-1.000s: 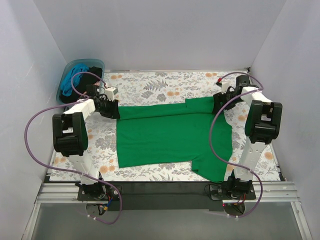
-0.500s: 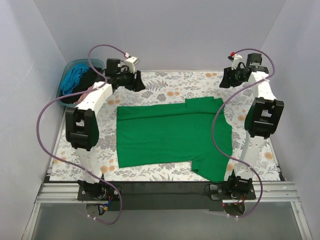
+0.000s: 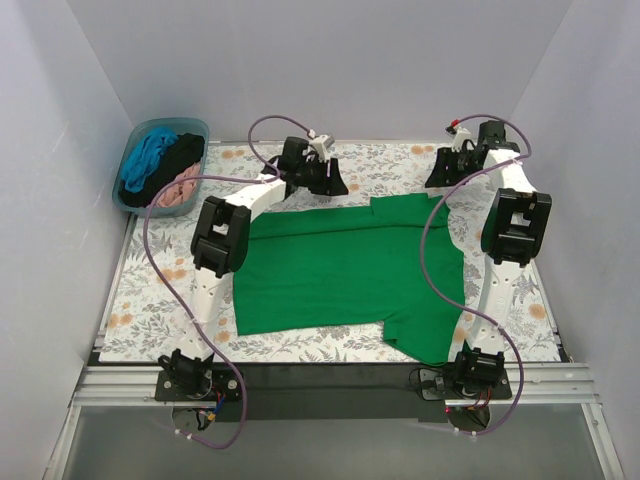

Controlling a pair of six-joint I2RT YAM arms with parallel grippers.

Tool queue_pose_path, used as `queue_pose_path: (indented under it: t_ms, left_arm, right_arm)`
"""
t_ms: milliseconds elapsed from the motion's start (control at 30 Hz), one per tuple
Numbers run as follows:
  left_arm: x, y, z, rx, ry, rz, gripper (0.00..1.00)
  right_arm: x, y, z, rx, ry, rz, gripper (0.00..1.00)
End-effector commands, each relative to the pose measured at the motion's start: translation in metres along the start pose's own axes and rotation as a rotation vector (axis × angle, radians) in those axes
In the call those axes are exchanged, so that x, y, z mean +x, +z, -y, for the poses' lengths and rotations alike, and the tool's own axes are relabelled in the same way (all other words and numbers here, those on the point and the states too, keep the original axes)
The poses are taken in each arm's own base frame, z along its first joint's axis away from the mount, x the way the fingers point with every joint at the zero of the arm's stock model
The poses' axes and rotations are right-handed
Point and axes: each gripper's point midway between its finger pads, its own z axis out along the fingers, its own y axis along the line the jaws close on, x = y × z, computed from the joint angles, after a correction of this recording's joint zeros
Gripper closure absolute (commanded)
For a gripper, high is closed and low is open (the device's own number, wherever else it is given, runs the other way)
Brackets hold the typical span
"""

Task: Fold and stack the t-shirts
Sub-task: Fold the tshirt

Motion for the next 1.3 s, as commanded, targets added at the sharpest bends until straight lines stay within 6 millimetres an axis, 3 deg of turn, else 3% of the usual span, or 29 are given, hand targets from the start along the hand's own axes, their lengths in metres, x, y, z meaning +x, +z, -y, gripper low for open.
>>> queue_pose_path:
  t_ms: [0, 167, 367, 667, 933, 1033, 1067, 1200, 1267]
  left_arm:
    - [-0.04, 0.014, 0.023, 0.012, -0.023, 0.13, 0.52]
    - [-0.03, 0.045, 0.024, 0.017, -0.127, 0.122, 0.52]
    - [0.002, 0.072, 0.035, 0.035, -0.162, 0.067, 0.52]
    - [0.029, 0.094, 0.045, 0.046, -0.174, 0.033, 0.53]
    - [0.035, 0.107, 0.042, 0.049, -0.16, 0.032, 0.54]
    - [0.032, 0.107, 0.042, 0.049, -0.152, 0.041, 0.62]
    - [0.029, 0.107, 0.044, 0.058, -0.139, 0.044, 0.72]
    - [0.008, 0.099, 0.057, 0.098, -0.071, 0.086, 0.95]
    - [-0.007, 0.089, 0.068, 0.112, -0.025, 0.112, 1.0]
  right_arm:
    - [-0.01, -0.006, -0.019, -0.054, 0.002, 0.031, 0.46]
    - [0.003, 0.0, -0.017, -0.049, 0.017, 0.002, 0.47]
    - [0.012, 0.001, -0.019, -0.059, 0.022, -0.016, 0.48]
    - [0.018, 0.008, -0.019, -0.075, 0.034, -0.026, 0.5]
    - [0.01, 0.009, -0.018, -0.082, 0.035, -0.006, 0.53]
    - [0.007, 0.008, -0.021, -0.093, 0.035, 0.002, 0.63]
    - [0.006, 0.007, -0.022, -0.095, 0.035, 0.006, 0.67]
    - [-0.005, -0.002, -0.031, -0.109, 0.014, 0.031, 0.9]
    - [-0.008, -0.008, -0.035, -0.11, 0.002, 0.04, 0.97]
